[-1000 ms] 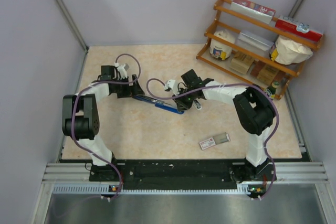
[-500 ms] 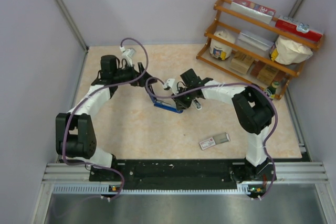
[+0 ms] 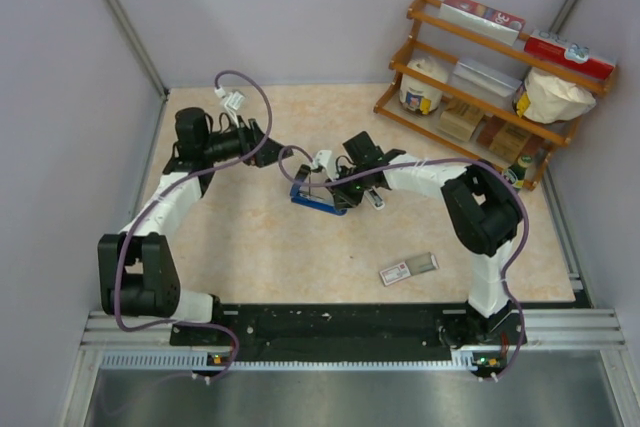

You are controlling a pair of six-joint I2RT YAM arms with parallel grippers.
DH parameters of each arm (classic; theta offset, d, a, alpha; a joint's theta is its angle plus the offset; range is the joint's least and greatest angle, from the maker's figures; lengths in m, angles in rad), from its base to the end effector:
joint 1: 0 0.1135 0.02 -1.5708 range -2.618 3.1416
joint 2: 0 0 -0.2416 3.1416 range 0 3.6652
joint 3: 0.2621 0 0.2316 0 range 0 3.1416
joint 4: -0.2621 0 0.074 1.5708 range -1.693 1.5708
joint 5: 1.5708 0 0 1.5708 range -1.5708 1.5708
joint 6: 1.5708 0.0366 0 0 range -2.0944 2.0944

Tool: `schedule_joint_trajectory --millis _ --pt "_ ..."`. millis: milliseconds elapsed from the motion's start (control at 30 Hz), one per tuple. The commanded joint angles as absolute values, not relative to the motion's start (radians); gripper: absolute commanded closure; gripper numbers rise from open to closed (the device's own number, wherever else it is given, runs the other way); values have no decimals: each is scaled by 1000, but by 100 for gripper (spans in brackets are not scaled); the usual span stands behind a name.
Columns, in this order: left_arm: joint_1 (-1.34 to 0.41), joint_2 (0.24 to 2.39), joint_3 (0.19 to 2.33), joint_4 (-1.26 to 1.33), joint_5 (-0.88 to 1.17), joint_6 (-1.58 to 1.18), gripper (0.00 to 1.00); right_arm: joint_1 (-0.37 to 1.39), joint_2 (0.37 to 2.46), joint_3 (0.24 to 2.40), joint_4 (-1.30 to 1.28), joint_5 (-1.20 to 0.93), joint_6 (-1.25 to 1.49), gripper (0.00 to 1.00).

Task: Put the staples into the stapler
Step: Close the stapler at the center of the board.

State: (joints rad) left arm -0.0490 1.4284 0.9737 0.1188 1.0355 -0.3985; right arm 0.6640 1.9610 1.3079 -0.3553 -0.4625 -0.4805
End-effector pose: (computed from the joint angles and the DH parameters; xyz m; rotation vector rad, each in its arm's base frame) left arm 0.2986 -0.0462 0.2778 0.4021 1.8902 -1.2772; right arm 0.2915 0.2489 0.1584 -1.5253 2.0480 0.6648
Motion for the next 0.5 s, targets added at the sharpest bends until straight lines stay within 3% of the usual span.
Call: schedule_joint_trajectory --millis 0,467 --pt "-8 1391 965 192 1075 -404 1 652 1925 1272 -376 -492 -499 87" --pt "31 1417 956 107 1039 -318 1 644 1841 1238 -383 -554 -523 74"
